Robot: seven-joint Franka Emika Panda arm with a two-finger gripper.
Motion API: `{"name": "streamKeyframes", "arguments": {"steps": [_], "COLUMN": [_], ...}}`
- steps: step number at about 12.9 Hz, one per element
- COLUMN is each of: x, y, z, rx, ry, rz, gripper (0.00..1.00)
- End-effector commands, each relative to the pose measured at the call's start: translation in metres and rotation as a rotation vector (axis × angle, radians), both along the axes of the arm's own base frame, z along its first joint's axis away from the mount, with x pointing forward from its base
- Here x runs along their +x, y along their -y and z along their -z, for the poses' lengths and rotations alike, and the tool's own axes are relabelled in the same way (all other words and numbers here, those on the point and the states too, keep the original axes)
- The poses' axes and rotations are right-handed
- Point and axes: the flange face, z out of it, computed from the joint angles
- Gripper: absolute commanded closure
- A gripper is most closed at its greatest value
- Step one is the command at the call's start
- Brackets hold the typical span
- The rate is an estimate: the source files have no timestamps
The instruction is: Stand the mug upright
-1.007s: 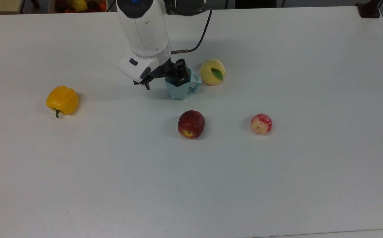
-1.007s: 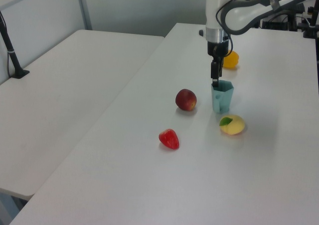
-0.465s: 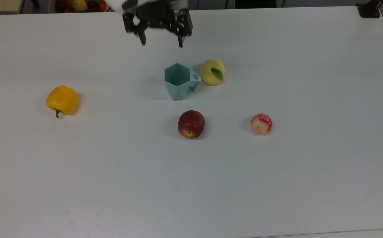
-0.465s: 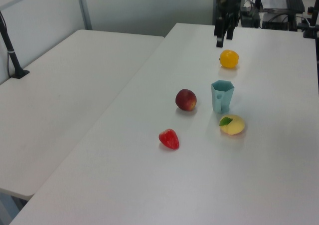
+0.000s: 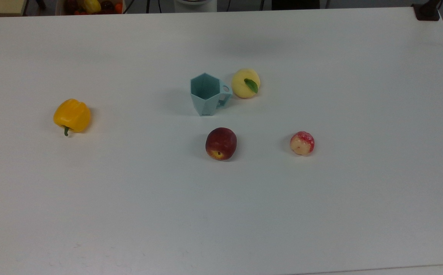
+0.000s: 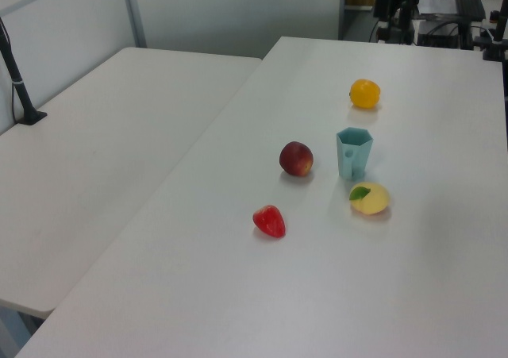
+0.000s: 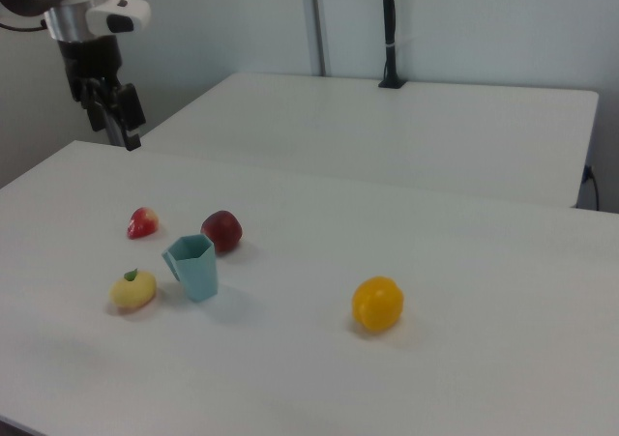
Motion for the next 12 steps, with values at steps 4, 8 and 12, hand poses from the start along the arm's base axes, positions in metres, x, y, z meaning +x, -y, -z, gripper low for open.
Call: {"name": "streamKeyframes", "arguments": {"steps": [4,8,12], "x": [0.009,0.025,0.024], "y": [0.039,0.057,0.058], "z": [0.003,0.011,0.011], "rx": [0.012,0.002,0.003], "ry": [0.080,0.139,0.136], "rz": [-0.226,-0.297,-0.284], "gripper": [0.00,0.00,0.00]}}
